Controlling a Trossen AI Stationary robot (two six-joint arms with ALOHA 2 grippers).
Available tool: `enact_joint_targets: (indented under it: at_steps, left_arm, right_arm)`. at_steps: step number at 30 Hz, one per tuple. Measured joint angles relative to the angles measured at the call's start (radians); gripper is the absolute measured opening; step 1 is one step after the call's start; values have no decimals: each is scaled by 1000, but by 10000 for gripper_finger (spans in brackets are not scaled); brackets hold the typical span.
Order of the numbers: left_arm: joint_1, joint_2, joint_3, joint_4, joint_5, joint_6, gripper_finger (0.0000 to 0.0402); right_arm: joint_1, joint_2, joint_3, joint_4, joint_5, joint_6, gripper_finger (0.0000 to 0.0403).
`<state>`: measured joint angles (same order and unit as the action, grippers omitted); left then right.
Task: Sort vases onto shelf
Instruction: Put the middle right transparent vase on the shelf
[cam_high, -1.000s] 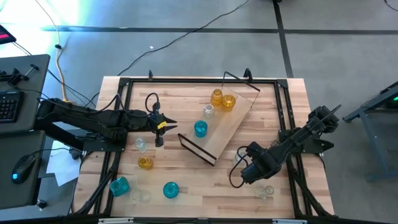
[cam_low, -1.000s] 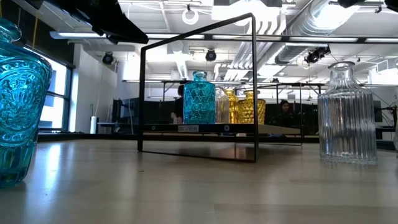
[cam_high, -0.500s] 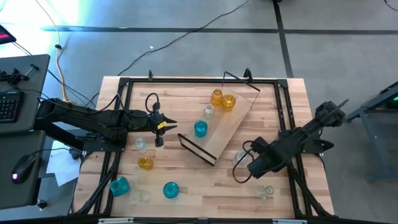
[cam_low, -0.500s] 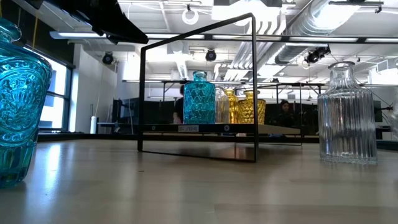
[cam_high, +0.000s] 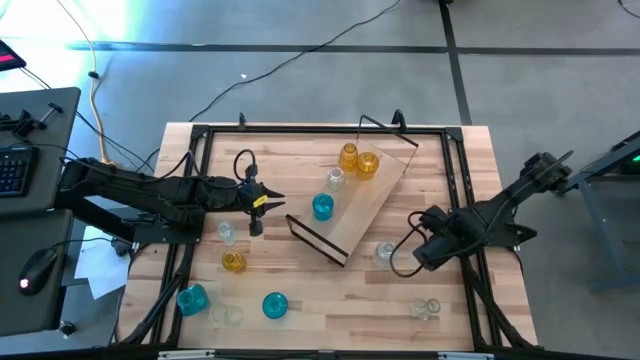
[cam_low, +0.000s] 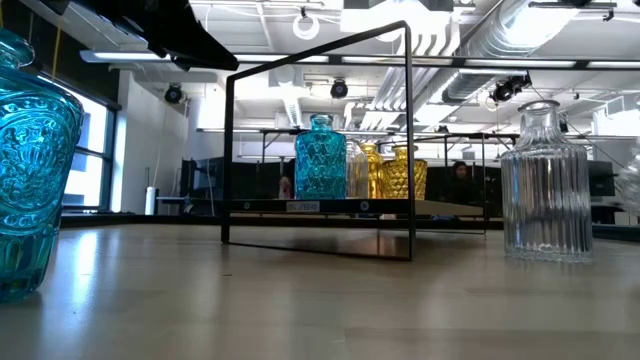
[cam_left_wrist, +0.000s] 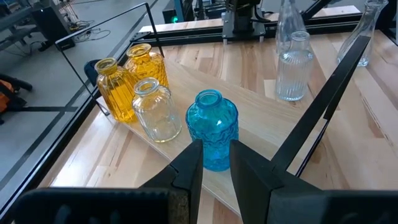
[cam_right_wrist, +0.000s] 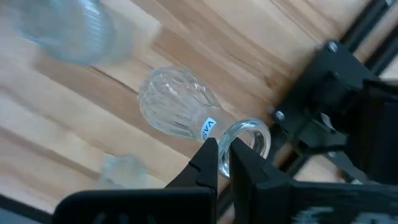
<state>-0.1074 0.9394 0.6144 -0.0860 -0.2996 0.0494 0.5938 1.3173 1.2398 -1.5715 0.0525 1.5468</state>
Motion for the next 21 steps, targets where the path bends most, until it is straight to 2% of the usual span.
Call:
enact_joint_targets:
  at_steps: [7, 13, 16, 21]
  left_arm:
    - [0, 0, 0, 0, 0, 0, 71]
    - [0, 0, 0, 0, -2, 6, 71]
    - [0, 0, 0, 0, -2, 7, 71]
    - [0, 0, 0, 1, -5, 7, 71]
  right_arm:
    - [0, -115, -124, 0, 18, 46, 0]
    - [-15, -210, -123, 1, 141, 63, 0]
    - [-57, -247, -113, 1, 200, 16, 0]
    - [-180, -286, -104, -1, 235, -140, 0]
